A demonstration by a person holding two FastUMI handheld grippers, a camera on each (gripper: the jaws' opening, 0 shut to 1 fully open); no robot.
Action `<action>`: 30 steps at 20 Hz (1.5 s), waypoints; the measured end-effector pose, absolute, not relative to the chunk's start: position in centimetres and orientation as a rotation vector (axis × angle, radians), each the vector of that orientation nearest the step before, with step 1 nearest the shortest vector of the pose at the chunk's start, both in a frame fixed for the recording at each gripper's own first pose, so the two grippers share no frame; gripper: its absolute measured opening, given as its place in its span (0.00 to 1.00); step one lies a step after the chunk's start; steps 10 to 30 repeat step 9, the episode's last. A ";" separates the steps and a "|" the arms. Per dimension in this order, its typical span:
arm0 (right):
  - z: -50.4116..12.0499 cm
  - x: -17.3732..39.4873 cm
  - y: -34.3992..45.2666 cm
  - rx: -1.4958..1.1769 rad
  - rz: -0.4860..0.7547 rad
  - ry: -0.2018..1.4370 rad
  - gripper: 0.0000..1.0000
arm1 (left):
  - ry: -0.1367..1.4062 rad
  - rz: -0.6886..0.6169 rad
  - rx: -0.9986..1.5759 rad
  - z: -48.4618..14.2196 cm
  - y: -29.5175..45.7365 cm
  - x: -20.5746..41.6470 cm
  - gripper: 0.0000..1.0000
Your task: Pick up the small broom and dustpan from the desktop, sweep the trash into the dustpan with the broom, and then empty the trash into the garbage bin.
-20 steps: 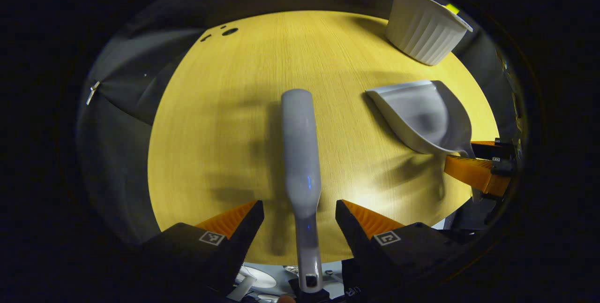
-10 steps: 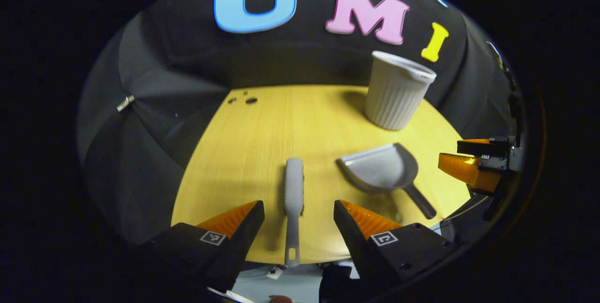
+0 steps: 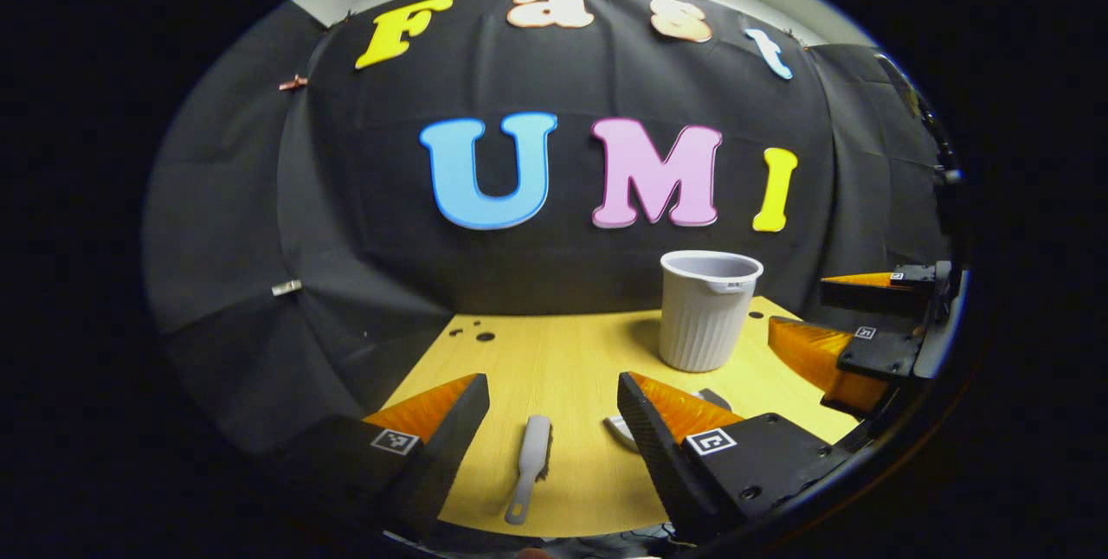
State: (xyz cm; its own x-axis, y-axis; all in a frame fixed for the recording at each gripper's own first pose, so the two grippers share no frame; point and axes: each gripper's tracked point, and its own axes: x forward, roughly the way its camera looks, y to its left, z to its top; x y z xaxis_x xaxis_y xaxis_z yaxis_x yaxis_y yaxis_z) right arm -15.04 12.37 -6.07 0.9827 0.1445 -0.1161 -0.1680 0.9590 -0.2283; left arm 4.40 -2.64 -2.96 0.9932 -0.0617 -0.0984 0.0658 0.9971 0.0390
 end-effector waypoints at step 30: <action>-7.1 -16.5 12.6 -0.215 0.168 0.115 0.98 | 0.064 -0.068 0.033 -2.3 -3.4 4.0 0.96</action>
